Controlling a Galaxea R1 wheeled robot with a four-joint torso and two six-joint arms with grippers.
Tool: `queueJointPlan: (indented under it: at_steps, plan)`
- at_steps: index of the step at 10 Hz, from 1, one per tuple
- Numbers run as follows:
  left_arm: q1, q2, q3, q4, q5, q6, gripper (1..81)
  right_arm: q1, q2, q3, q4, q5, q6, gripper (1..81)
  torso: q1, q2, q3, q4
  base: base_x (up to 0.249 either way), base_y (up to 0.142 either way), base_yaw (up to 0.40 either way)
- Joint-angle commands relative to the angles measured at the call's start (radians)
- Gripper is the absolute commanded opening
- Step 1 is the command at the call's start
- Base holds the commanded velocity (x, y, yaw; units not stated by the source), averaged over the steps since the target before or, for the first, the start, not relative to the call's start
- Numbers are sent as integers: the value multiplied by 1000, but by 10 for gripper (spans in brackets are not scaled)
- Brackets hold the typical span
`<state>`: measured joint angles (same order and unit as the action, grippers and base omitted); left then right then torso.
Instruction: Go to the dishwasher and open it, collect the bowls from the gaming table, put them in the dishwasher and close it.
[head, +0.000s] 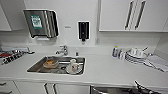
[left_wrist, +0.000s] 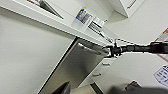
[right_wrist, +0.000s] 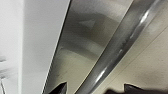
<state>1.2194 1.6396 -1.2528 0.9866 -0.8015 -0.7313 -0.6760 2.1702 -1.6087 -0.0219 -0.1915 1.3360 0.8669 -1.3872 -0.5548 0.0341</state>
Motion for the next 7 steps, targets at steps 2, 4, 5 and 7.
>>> queueJointPlan:
  at_steps: [2,4,5,7]
  plan:
    - [-65,-64,9,10,-13,-2,811,131,-7,-48,19,-14,5,811,0,0,0,0,0,0,0]
    - [-65,-64,9,17,-13,-2,811,124,53,-109,20,-16,5,811,0,0,0,0,0,0,0]
    - [-65,-65,9,17,-13,-4,811,118,79,-131,20,-16,3,811,0,0,0,0,0,0,0]
    - [-65,-62,9,17,-13,-2,811,98,99,-167,19,-16,2,811,0,0,0,0,0,0,0]
